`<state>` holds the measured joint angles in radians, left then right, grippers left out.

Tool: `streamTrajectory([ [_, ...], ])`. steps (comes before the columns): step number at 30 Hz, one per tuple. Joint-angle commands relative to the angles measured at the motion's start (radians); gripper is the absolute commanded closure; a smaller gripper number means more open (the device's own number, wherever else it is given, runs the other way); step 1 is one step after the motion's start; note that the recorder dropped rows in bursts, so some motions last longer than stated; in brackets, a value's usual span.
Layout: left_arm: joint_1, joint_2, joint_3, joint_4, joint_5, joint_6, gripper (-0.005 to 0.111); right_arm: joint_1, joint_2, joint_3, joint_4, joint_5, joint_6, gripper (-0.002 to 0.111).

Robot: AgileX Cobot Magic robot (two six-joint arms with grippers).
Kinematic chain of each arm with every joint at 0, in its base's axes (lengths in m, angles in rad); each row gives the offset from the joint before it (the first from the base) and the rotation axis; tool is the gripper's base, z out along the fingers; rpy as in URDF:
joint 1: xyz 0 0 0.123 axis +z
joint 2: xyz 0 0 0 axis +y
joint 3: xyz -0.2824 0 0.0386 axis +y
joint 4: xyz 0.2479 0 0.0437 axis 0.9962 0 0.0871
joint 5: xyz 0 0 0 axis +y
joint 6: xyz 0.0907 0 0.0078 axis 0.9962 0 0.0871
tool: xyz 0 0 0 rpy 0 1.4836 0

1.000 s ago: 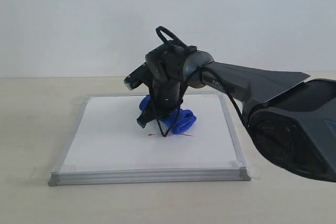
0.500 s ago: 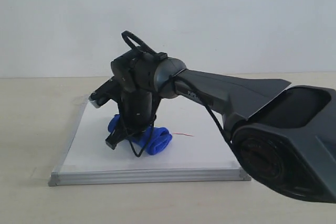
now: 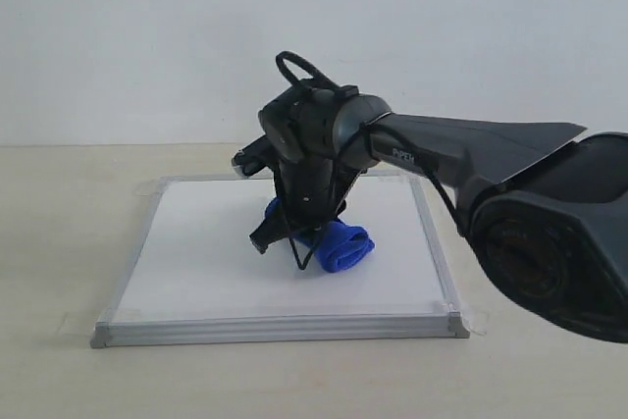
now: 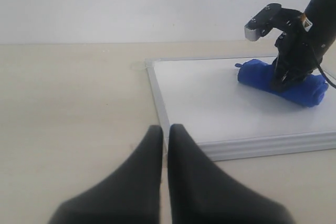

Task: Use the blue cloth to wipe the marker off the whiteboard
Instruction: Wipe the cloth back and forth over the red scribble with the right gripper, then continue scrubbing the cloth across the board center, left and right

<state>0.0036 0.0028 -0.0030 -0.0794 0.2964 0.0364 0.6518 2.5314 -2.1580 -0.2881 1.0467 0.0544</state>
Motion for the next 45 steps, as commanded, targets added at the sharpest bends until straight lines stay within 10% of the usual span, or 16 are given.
streamTrajectory([
  [1,-0.004,-0.003,0.003,-0.006,-0.008,0.002,0.103,0.113,0.051,0.041,0.064,0.048,-0.104,0.108],
  [6,-0.004,-0.003,0.003,-0.006,-0.008,0.002,0.103,0.141,-0.052,0.041,0.09,0.052,-0.151,0.108],
  [17,-0.004,-0.003,0.003,-0.006,-0.008,0.002,0.103,-0.164,-0.063,0.041,-0.031,0.087,-0.042,0.108],
  [32,-0.004,-0.003,0.003,-0.006,-0.008,0.002,0.103,-0.026,-0.076,0.043,0.569,0.133,-0.476,0.108],
  [45,-0.004,-0.003,0.003,-0.006,-0.008,0.002,0.103,-0.103,-0.01,0.044,-0.065,0.136,-0.076,0.108],
])
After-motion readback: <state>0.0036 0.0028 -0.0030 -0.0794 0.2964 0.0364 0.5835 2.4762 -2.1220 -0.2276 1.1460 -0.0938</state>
